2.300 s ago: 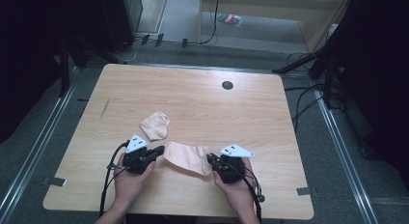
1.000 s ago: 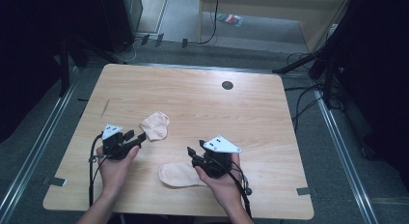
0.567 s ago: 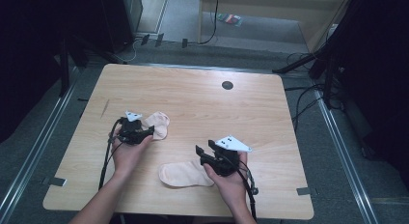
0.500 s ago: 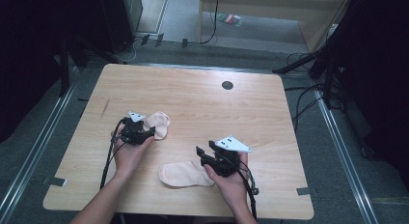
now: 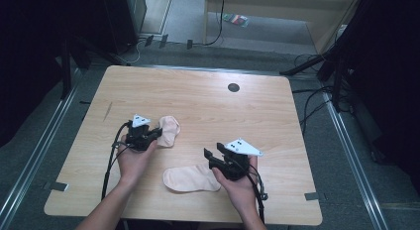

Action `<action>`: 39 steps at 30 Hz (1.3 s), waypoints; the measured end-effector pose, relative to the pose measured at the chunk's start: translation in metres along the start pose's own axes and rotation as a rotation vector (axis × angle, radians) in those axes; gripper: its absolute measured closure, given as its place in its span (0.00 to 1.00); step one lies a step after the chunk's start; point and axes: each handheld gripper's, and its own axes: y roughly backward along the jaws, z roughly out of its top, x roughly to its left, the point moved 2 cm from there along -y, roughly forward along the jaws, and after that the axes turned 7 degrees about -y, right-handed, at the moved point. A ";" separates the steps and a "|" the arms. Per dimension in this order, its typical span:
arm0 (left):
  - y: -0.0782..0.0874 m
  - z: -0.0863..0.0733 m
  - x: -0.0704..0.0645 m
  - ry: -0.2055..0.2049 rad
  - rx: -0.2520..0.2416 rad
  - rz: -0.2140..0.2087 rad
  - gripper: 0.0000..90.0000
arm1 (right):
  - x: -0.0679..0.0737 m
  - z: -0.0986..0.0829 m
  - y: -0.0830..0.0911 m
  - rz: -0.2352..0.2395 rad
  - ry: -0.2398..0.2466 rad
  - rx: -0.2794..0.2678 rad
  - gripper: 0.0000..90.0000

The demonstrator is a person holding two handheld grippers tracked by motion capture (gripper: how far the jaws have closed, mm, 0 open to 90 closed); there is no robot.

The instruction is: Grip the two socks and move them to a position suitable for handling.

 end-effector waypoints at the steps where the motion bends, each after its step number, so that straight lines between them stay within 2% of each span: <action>1: 0.006 0.003 -0.008 -0.014 -0.034 -0.037 0.98 | 0.000 0.001 0.000 -0.002 -0.001 -0.001 0.54; 3: 0.012 0.005 -0.022 -0.043 -0.063 -0.087 0.98 | -0.002 0.001 0.000 0.001 -0.012 -0.001 0.54; 4: 0.012 0.005 -0.026 -0.051 -0.063 -0.095 0.98 | -0.002 0.001 -0.001 0.001 -0.015 0.000 0.54; 5: 0.010 0.004 -0.030 -0.059 -0.063 -0.126 0.98 | -0.003 0.001 -0.001 -0.002 -0.020 0.001 0.54; 7: 0.001 -0.001 -0.034 -0.077 -0.024 -0.140 0.98 | -0.002 0.000 -0.001 -0.004 -0.020 0.001 0.54; 8: -0.003 -0.004 -0.033 -0.073 -0.003 -0.158 0.98 | -0.002 0.000 -0.001 -0.007 -0.016 0.004 0.54; 11: -0.013 -0.013 -0.034 -0.086 0.058 -0.161 0.97 | -0.003 -0.002 -0.003 -0.010 -0.012 0.011 0.54; 12: -0.014 -0.014 -0.034 -0.093 0.066 -0.145 0.90 | -0.004 -0.003 -0.004 -0.013 -0.013 0.014 0.54; 13: -0.014 -0.015 -0.034 -0.088 0.054 -0.123 0.78 | -0.005 -0.003 -0.006 -0.014 -0.016 0.018 0.54; 16: -0.003 -0.012 -0.026 -0.063 -0.003 -0.072 0.47 | -0.006 -0.003 -0.011 -0.019 -0.018 0.027 0.55; 19: 0.020 -0.015 -0.010 0.021 -0.092 -0.052 0.36 | -0.001 0.000 -0.020 -0.017 0.006 0.042 0.58; 20: 0.027 -0.019 -0.006 0.045 -0.105 -0.044 0.32 | 0.002 0.001 -0.025 -0.013 0.019 0.052 0.59; 22: 0.038 -0.028 0.000 0.062 -0.128 -0.032 0.31 | 0.009 0.002 -0.036 -0.006 0.043 0.080 0.63; 25: 0.047 -0.046 0.008 0.082 -0.134 -0.004 0.31 | 0.017 0.000 -0.055 0.004 0.079 0.131 0.66; 27: 0.046 -0.054 0.014 0.107 -0.105 0.000 0.32 | 0.022 -0.001 -0.071 -0.001 0.102 0.185 0.69; 28: 0.045 -0.056 0.016 0.117 -0.097 -0.002 0.32 | 0.023 -0.001 -0.077 -0.019 0.106 0.211 0.69; 29: 0.046 -0.058 0.018 0.123 -0.099 0.000 0.32 | 0.023 -0.001 -0.083 -0.040 0.101 0.238 0.69; 30: 0.046 -0.058 0.019 0.126 -0.102 0.005 0.32 | 0.023 -0.002 -0.091 -0.038 0.093 0.266 0.68; 31: 0.045 -0.058 0.019 0.125 -0.097 0.009 0.33 | 0.023 -0.002 -0.094 -0.036 0.091 0.279 0.66; 33: 0.043 -0.058 0.018 0.118 -0.091 0.005 0.33 | 0.023 -0.002 -0.103 -0.070 0.088 0.292 0.62; 35: 0.043 -0.057 0.017 0.113 -0.089 0.005 0.33 | 0.023 -0.004 -0.108 -0.077 0.081 0.312 0.61; 37: 0.043 -0.057 0.017 0.117 -0.089 0.002 0.33 | 0.025 -0.006 -0.112 -0.088 0.099 0.334 0.63; 39: 0.043 -0.057 0.017 0.120 -0.087 0.005 0.34 | 0.026 -0.007 -0.113 -0.113 0.119 0.337 0.71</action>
